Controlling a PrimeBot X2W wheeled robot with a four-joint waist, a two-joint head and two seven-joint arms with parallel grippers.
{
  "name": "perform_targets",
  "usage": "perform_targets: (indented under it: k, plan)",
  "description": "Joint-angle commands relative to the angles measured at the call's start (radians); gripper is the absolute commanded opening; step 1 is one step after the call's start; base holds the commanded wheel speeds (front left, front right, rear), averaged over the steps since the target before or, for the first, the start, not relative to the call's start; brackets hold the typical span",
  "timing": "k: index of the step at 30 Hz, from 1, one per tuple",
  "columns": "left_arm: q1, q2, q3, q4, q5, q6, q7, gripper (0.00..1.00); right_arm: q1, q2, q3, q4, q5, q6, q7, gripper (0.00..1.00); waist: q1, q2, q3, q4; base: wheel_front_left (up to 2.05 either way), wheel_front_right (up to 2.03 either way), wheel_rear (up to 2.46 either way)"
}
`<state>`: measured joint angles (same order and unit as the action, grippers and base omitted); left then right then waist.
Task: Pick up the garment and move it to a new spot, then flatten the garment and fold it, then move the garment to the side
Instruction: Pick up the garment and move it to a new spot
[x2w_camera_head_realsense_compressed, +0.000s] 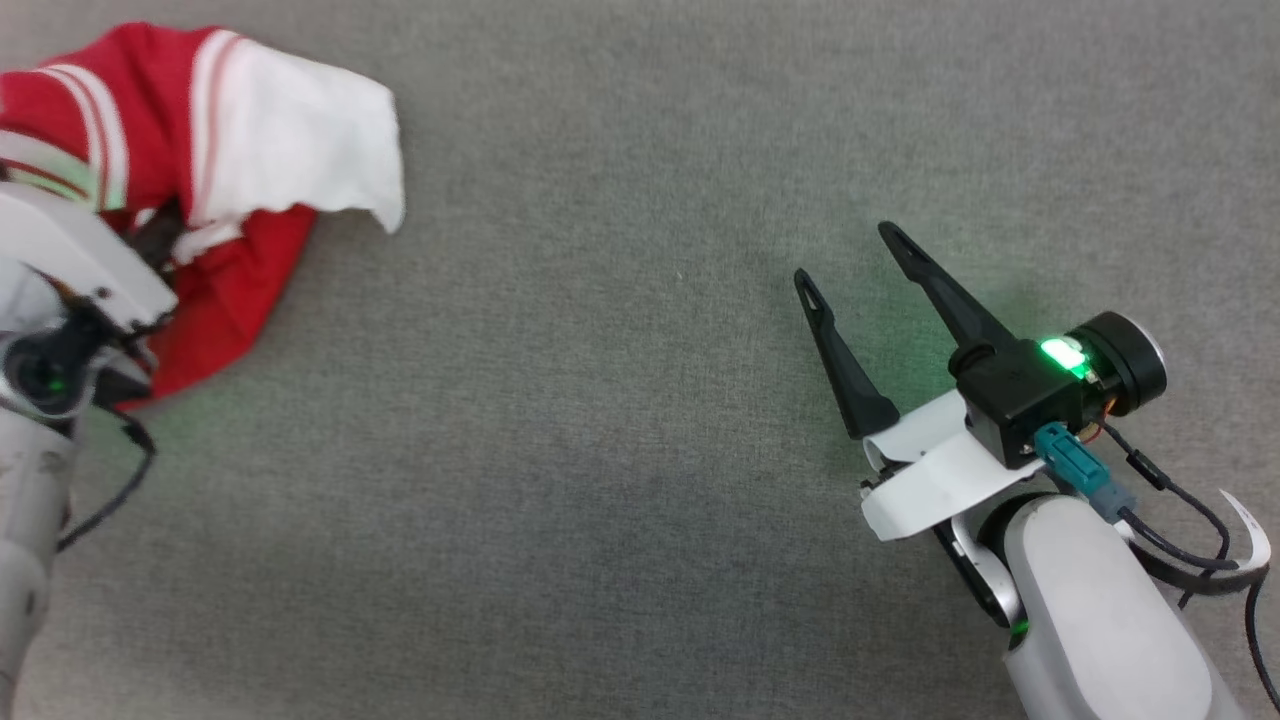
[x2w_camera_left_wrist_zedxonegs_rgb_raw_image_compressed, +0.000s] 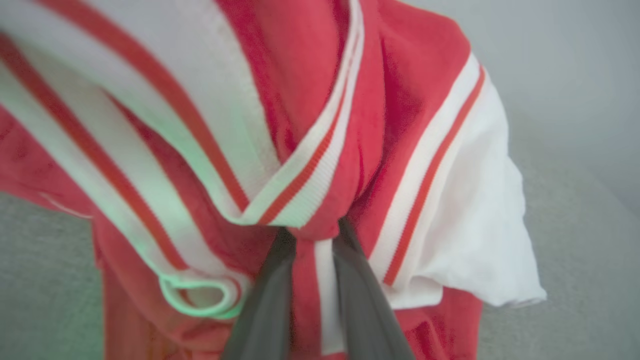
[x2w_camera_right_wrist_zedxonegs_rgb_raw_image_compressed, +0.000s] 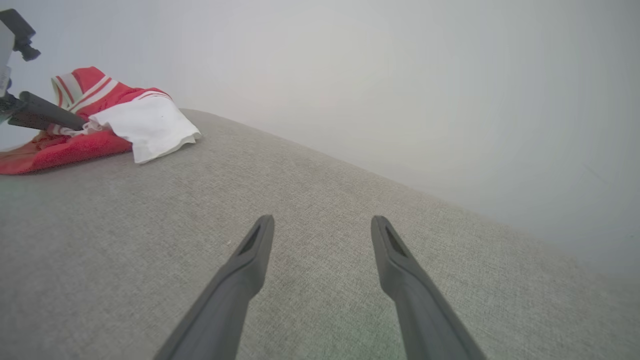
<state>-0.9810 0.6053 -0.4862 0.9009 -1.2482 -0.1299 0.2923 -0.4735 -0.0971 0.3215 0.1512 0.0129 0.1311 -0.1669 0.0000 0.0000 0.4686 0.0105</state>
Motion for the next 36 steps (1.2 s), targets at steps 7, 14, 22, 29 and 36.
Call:
perform_targets:
  k: [7,14,22,29,36]
  plan:
    - [-0.001,-0.004,-0.030,-0.077,-0.023,0.000,-0.158,0.00,0.057,0.011,-0.060,0.031,0.025,-0.001,-0.026,1.00,0.0000,0.0000,-0.155,0.027,0.00,0.00,0.00]
    - [-0.030,-0.042,-0.081,-0.197,-0.054,0.000,-0.196,0.00,0.130,0.026,-0.183,0.020,0.038,-0.001,-0.043,1.00,0.0000,0.0000,-0.232,0.004,0.00,0.00,0.00]
    - [-0.092,-0.143,-0.222,-0.281,0.003,0.000,-0.151,0.00,0.165,0.039,-0.319,-0.011,0.047,-0.001,-0.055,1.00,0.0000,0.0000,-0.219,-0.085,0.00,0.00,0.00]
    - [-0.153,-0.296,-0.300,-0.235,0.038,0.000,-0.183,0.00,0.145,0.046,-0.383,-0.023,0.065,-0.001,-0.075,1.00,0.0000,0.0000,-0.162,-0.180,0.00,0.00,0.00]
    - [-0.124,-0.419,-0.331,-0.174,0.003,0.000,-0.250,0.00,0.131,0.047,-0.421,-0.013,0.116,-0.001,-0.093,1.00,0.0000,0.0000,-0.108,-0.252,0.00,0.00,0.00]
